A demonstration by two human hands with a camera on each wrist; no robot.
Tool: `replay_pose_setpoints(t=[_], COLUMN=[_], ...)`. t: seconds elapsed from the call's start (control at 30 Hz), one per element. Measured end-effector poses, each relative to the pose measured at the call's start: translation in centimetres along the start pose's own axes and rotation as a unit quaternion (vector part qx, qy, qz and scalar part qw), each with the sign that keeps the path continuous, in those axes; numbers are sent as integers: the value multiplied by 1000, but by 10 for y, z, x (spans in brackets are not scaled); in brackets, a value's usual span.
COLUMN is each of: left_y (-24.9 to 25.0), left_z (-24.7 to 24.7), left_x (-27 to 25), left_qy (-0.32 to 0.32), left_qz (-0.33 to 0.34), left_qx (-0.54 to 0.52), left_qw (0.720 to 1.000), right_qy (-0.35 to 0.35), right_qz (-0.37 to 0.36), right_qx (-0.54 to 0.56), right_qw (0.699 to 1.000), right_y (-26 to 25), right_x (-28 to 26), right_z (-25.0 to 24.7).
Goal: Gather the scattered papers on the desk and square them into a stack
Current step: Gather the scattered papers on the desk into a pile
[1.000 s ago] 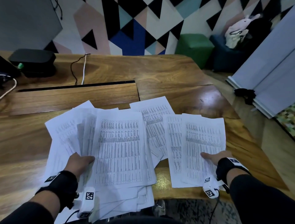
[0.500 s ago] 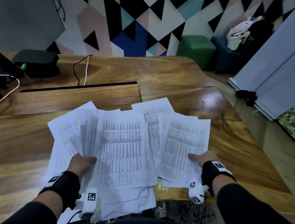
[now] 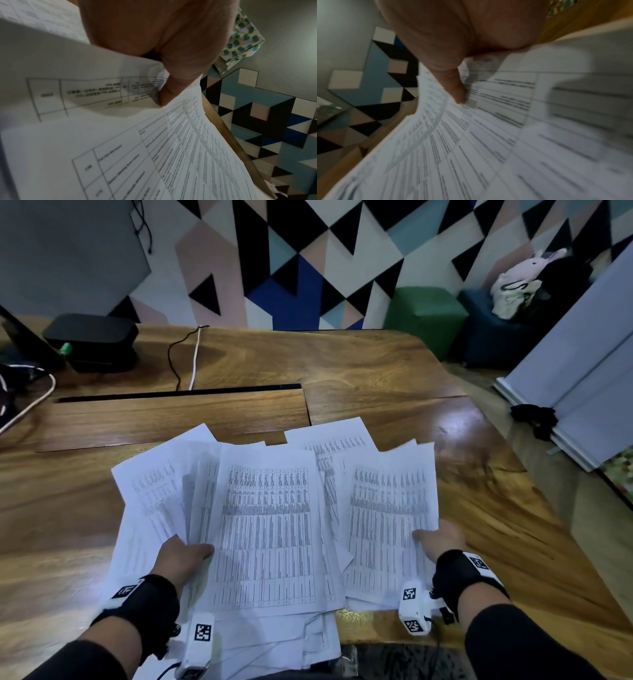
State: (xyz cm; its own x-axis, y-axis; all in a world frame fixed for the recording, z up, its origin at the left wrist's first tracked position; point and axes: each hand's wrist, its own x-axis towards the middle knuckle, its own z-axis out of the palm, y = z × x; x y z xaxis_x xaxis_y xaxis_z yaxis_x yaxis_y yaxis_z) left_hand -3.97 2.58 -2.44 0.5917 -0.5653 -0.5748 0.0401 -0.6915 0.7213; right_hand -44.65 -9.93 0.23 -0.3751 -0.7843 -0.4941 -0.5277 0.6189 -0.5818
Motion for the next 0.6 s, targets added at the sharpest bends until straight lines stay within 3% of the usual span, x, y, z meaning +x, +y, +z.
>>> replay_pose_setpoints(t=[0.1,0.2,0.4,0.6], left_y=[-1,-1,1,6], left_z=[0,-1,-2,0], left_x=[0,1,0,-10], left_qy=[-2,-1,-5,3], left_qz=[-1,-1,-1,7], left_qx=[2,5,9,-5], left_qw=[1000,1000,1000,1000], right_qy=[6,4,-28,-52], right_qz=[-108,-170,-58,-22], right_qx=[48,-48,-211,-169], right_qw=[993,984,975,984], right_y=[-14,-34,-54,-62], right_x=[0,8,18,24], right_z=[-4,5,41,45])
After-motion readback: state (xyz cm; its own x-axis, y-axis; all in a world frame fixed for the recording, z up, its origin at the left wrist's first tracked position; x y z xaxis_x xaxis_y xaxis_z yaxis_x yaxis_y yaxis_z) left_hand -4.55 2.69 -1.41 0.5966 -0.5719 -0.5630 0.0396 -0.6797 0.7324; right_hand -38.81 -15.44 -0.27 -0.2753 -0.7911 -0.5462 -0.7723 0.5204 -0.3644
